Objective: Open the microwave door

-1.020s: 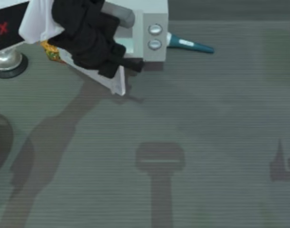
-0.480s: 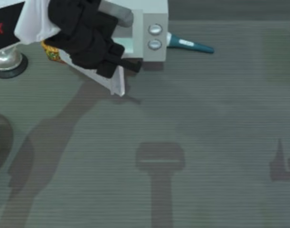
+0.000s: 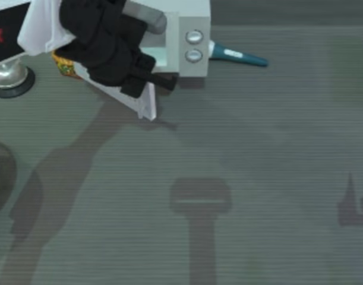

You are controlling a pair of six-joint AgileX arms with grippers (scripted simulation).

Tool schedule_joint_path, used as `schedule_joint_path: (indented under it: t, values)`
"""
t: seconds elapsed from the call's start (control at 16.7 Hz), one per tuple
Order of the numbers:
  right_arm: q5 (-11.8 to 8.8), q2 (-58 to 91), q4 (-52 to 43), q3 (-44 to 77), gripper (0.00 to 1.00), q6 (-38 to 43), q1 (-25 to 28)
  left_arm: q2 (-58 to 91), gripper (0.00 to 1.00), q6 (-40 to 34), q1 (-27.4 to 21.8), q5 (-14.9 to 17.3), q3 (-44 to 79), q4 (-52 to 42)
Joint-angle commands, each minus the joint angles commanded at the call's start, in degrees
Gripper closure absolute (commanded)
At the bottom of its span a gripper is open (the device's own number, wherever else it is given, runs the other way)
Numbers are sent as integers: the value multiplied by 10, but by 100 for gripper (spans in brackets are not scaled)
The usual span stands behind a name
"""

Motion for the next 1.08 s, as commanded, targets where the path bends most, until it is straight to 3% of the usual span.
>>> schedule_joint_path:
  t: [0.66,1.08]
  values:
    - [0,0,0,0,0,0,0,1,100,0,-2,5,-3,0]
    - [0,0,0,0,0,0,0,-30,100,83,29,48,-43,-2]
